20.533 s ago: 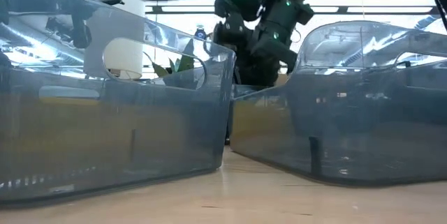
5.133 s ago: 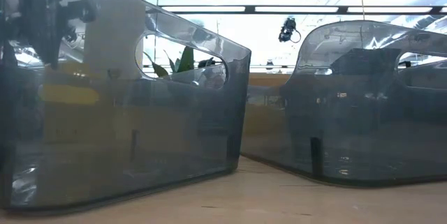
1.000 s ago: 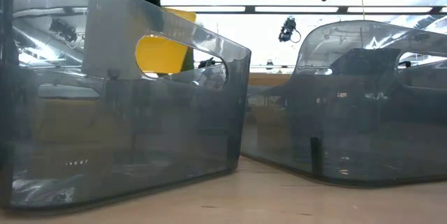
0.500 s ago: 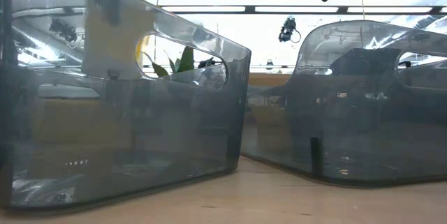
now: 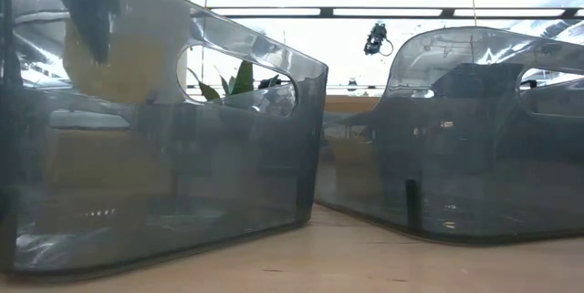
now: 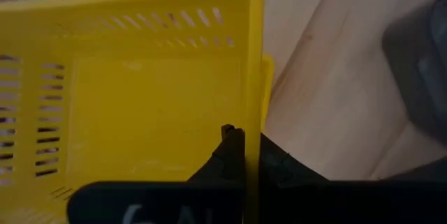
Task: Stack baskets on shelf by color
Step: Stack the yellow bin on the stacked yellow bin
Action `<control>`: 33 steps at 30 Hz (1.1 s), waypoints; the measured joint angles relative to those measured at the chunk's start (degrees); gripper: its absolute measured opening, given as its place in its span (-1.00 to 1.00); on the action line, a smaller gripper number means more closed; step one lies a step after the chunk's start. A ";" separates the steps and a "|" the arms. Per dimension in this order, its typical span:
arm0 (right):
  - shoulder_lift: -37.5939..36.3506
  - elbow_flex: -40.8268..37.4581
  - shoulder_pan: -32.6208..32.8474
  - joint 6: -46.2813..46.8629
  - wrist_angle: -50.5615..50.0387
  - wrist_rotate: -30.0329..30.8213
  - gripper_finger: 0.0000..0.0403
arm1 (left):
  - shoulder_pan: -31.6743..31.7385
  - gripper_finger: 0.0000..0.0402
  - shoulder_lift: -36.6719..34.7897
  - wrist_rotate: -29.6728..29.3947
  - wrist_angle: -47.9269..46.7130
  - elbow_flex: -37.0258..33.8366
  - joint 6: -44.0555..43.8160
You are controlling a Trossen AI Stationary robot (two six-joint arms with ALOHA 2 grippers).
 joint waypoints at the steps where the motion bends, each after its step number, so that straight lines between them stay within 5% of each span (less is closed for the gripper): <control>1: 0.00 0.00 0.00 0.04 0.23 0.00 -0.17 | 0.00 -0.99 -0.24 0.19 1.50 -1.01 -0.42; 13: 0.00 0.00 0.00 1.43 -0.28 -2.09 -0.16 | -0.13 -0.99 -0.56 0.97 12.09 -13.65 -6.08; 26: 0.00 0.00 -0.11 2.08 0.20 4.63 -0.16 | -2.34 -0.95 -0.56 0.84 20.37 -16.27 10.78; 33: 0.00 0.00 -0.12 3.68 0.19 9.49 -0.16 | -2.36 -0.87 -0.56 1.73 20.41 -16.27 10.23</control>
